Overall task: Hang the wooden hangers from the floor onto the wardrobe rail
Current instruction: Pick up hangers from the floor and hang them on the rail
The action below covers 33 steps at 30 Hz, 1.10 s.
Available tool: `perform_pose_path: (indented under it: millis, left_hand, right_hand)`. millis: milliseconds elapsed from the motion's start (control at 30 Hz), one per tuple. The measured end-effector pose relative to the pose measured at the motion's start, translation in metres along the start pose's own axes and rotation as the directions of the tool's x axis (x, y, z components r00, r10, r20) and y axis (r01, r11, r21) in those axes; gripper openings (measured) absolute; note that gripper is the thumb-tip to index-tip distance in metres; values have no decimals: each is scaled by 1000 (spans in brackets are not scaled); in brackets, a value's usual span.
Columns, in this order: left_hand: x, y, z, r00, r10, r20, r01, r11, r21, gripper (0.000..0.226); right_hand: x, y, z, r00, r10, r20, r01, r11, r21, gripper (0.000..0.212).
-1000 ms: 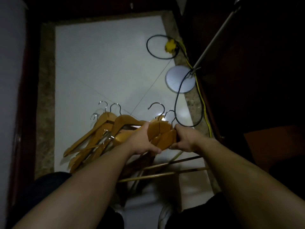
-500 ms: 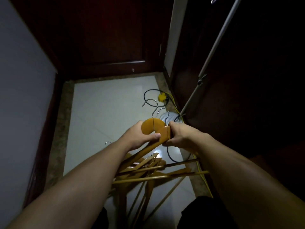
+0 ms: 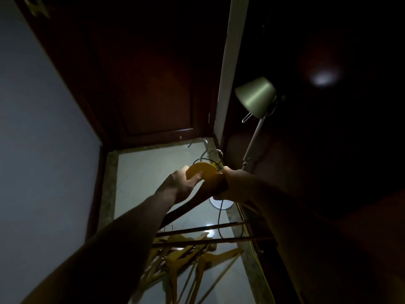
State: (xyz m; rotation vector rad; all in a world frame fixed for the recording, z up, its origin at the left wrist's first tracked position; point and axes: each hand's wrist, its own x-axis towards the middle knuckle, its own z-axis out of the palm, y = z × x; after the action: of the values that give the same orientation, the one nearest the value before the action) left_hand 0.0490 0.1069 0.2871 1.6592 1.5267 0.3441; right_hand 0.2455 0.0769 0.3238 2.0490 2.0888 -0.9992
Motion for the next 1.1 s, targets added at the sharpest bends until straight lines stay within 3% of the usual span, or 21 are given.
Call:
perform_pose_path:
  millis: [100, 167, 233, 333, 500, 600, 867, 1100]
  left_hand:
    - [-21, 49, -39, 998, 61, -7, -61, 998, -29, 36]
    - [-37, 83, -63, 994, 96, -43, -97, 995, -12, 33]
    - [-53, 117, -86, 990, 120, -68, -122, 992, -29, 26]
    - [-78, 166, -117, 982, 174, -75, -177, 984, -28, 32]
    - [-113, 234, -164, 967, 229, -108, -230, 973, 6, 42]
    - [-139, 272, -185, 947, 276, -167, -275, 961, 27, 49]
    - [-204, 331, -203, 892, 355, -281, -365, 931, 17, 63]
    - [-242, 355, -191, 862, 449, -235, -466, 885, -17, 63]
  right_hand:
    - [-28, -23, -47, 1000, -11, -12, 11, 999, 30, 88]
    - [-56, -42, -86, 1000, -14, -26, 14, 1000, -3, 68]
    - [-81, -55, -121, 999, -19, -51, 20, 999, 25, 64]
    - [-116, -73, -169, 996, -20, -85, 21, 1000, 12, 73]
    - [-177, -104, -239, 989, 5, -145, -16, 997, -70, 59]
    - [-214, -118, -272, 977, -12, -213, -8, 995, -95, 67]
    - [-292, -133, -309, 925, -55, -375, -15, 983, -183, 55]
    - [-359, -132, -307, 887, -6, -462, -105, 971, -216, 58]
